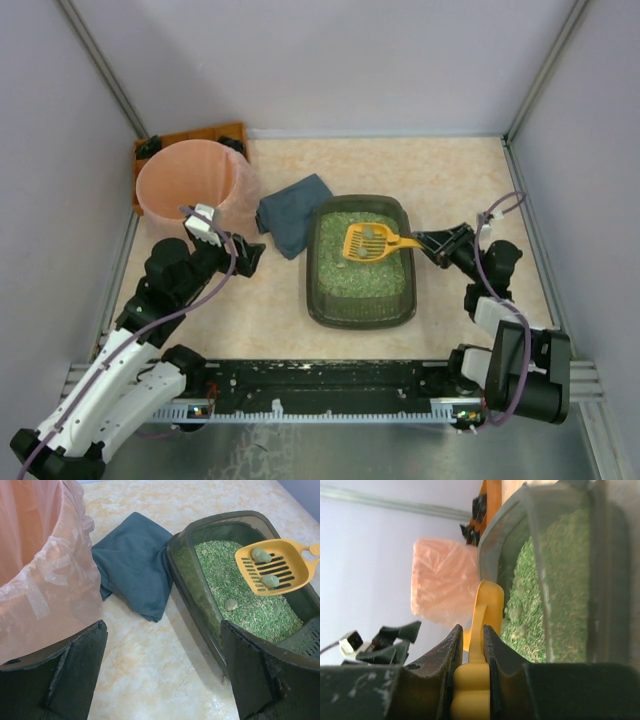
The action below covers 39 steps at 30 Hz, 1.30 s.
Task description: Clean the litter box
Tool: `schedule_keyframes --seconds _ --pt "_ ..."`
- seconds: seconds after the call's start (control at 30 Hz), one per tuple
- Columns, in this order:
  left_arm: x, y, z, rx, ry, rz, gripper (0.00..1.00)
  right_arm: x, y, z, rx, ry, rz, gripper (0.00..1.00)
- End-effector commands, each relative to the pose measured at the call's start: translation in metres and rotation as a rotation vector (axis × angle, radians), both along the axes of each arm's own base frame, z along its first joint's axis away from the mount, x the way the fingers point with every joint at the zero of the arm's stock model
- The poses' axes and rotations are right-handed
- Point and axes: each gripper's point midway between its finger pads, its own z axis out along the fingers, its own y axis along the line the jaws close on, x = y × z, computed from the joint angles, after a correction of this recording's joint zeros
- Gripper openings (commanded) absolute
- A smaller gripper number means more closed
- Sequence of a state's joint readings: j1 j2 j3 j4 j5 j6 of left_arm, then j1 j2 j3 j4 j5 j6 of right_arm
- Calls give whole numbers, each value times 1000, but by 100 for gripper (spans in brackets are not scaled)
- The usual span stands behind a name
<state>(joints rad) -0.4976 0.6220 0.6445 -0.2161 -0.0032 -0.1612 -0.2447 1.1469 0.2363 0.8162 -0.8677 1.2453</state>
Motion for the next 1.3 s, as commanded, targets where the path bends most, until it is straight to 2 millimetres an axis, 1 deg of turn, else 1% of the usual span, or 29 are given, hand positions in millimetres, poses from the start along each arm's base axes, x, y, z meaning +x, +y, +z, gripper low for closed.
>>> schedule_keyframes --seconds 0.0,0.07,0.1,0.13,0.2,0.23,0.27,0.37,0.4,0.43,0.5,0.53,0.57,0.6,0.63,0.67,0.7,0.8,0.83,0.87,0.93,0.97,1.13,1.27 --pt "0 -3 14 -33 -41 -15 98 -2 19 29 -58 -135 100 0" --pt "-2 -2 14 -33 -33 -13 98 2 1 20 -59 -92 17 0" --pt "-3 -2 14 -37 -33 -11 98 3 -2 20 -54 -89 -6 0" --pt "-3 -1 15 -44 -40 -9 98 2 2 24 -43 -99 1 0" --pt "-3 -1 15 -50 -47 -9 99 -2 21 32 -49 -137 69 0" --pt "-3 -2 14 -50 -48 -12 99 -4 26 33 -63 -146 101 0" --pt "-2 -3 14 -47 -46 -15 99 -3 23 32 -75 -141 93 0" --pt "-3 -4 13 -37 -28 -21 98 2 -11 17 -53 -71 -46 0" --pt "-3 -3 13 -37 -27 -20 98 2 -13 18 -35 -74 -58 0" --pt "-3 -2 14 -38 -33 -17 98 0 -8 23 -23 -92 -35 0" --pt "-3 -1 15 -40 -47 -13 98 -4 14 33 -27 -131 57 0" --pt "-3 -2 14 -40 -49 -13 98 -5 20 37 -41 -152 91 0" --pt "-2 -2 15 -39 -49 -14 98 -5 19 36 -48 -149 90 0" --pt "-2 -2 15 -36 -45 -17 98 -2 11 30 -53 -125 54 0" --pt "-3 -2 15 -34 -40 -17 98 1 -2 23 -46 -89 -3 0" --pt "-3 -2 15 -34 -36 -15 98 2 -6 20 -32 -72 -35 0" --pt "-4 -1 15 -36 -36 -14 98 1 -4 24 -19 -83 -32 0" --pt "-4 0 17 -42 -55 -8 98 -3 25 41 -22 -142 87 0" --pt "-3 0 17 -41 -56 -7 98 -4 27 42 -34 -150 105 0" --pt "-3 0 17 -40 -54 -7 98 -2 21 39 -41 -135 84 0" --pt "-3 0 17 -36 -48 -6 98 3 4 31 -28 -88 -2 0" --pt "-4 1 18 -37 -47 -6 98 4 0 32 -14 -94 -17 0" --pt "-4 5 22 -44 -73 16 98 2 5 56 50 -141 6 0" --pt "-5 9 24 -47 -76 34 98 8 6 82 35 -170 -10 0"
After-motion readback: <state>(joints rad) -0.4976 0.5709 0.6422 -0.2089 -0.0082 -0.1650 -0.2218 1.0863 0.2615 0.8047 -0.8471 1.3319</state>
